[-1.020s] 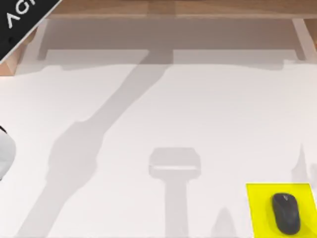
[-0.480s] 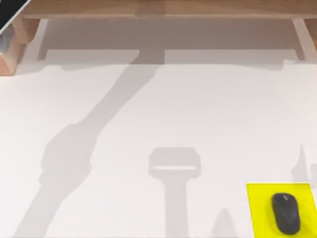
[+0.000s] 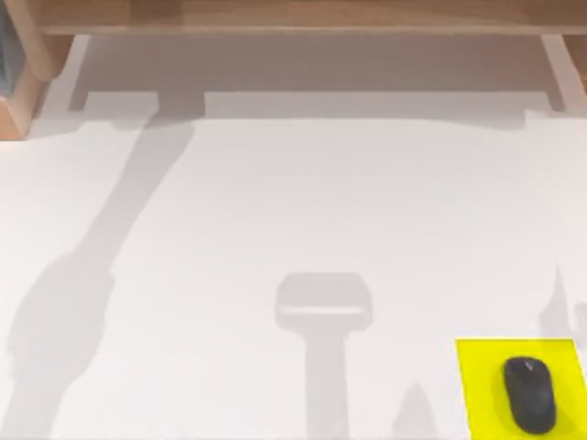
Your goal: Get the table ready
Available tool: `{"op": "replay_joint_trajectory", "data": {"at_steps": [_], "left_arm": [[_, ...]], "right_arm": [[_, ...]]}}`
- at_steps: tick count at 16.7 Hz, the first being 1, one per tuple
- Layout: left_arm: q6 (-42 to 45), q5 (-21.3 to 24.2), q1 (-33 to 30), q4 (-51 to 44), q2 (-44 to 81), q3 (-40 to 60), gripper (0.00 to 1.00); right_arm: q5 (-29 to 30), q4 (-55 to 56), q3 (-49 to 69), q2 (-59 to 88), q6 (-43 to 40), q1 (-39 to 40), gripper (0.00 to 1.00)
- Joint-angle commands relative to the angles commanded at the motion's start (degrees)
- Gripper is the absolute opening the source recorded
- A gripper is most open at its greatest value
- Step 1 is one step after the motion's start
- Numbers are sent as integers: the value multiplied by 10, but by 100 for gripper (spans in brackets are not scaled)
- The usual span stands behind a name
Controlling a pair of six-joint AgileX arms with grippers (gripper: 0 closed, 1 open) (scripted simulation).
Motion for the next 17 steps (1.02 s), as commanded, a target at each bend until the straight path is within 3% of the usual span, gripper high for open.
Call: {"op": "replay_joint_trajectory", "data": {"at_steps": [9,17], "left_arm": [[252,165,264,89,-156,-324,0],[518,322,512,168,-182,-613,0]], "right_arm": [[0,0,0,0,0,0,100],[0,0,0,0,0,0,100]]}}
